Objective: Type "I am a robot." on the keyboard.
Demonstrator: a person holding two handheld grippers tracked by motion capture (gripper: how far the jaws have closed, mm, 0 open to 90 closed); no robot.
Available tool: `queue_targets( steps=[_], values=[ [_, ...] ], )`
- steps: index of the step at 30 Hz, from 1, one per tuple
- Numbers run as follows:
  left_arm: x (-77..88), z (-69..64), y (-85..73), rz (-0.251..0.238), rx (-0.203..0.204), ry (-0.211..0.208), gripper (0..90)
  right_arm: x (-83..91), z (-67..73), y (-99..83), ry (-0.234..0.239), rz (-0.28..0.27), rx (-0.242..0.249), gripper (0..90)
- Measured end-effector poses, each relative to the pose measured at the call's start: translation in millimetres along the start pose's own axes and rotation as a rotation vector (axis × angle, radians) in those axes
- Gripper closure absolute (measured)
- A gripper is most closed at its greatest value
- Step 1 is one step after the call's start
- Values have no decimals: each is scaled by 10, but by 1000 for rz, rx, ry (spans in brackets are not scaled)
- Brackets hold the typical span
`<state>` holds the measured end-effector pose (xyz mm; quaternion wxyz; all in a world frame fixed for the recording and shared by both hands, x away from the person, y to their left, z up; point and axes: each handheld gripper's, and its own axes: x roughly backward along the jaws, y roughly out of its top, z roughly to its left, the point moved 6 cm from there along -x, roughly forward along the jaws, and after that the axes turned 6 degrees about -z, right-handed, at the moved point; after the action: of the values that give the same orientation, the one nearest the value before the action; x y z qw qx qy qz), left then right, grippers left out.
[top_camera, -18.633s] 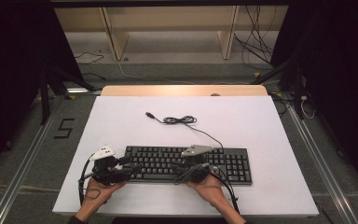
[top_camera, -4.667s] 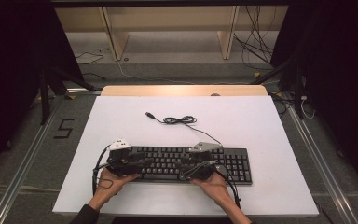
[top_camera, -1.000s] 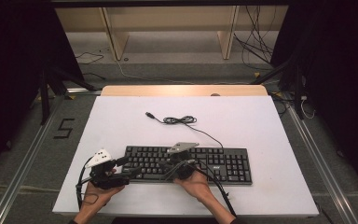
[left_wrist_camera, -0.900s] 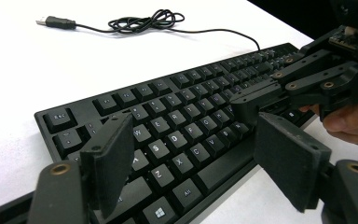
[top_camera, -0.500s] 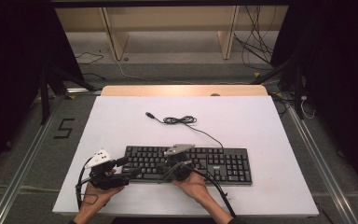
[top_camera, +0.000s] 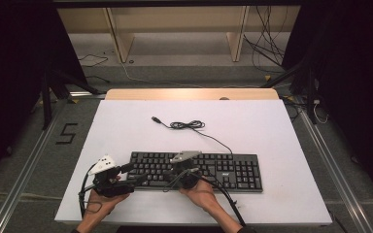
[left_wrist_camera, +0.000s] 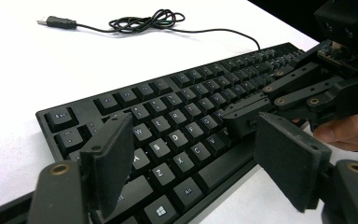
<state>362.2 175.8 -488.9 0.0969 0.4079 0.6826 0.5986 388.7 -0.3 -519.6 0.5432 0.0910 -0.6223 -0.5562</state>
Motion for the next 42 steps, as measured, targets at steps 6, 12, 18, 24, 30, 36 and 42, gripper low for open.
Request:
queue_targets(
  steps=[6, 12, 18, 24, 30, 36, 42],
  values=[
    [3, 4, 3, -2, 0, 1, 281, -27, 1, -46, -7, 10, -1, 900],
    [3, 1, 2, -3, -2, 1, 281, -27, 0, -47, -10, 7, 3, 900],
    [0, 5, -1, -2, -5, 3, 281, 11, -4, -12, 7, -12, -17, 850],
    [2, 7, -1, -4, -6, 4, 281, 90, -69, 52, 5, -45, -36, 776],
    [-1, 2, -3, -3, -8, 2, 281, 167, -131, 87, 5, -55, -47, 627],
    [-3, 0, -6, -1, -9, 2, 281, 223, -187, 110, 5, -57, -65, 499],
    [-2, 1, -4, -3, -7, 3, 281, 283, -266, 139, -14, -68, -84, 457]
  ],
)
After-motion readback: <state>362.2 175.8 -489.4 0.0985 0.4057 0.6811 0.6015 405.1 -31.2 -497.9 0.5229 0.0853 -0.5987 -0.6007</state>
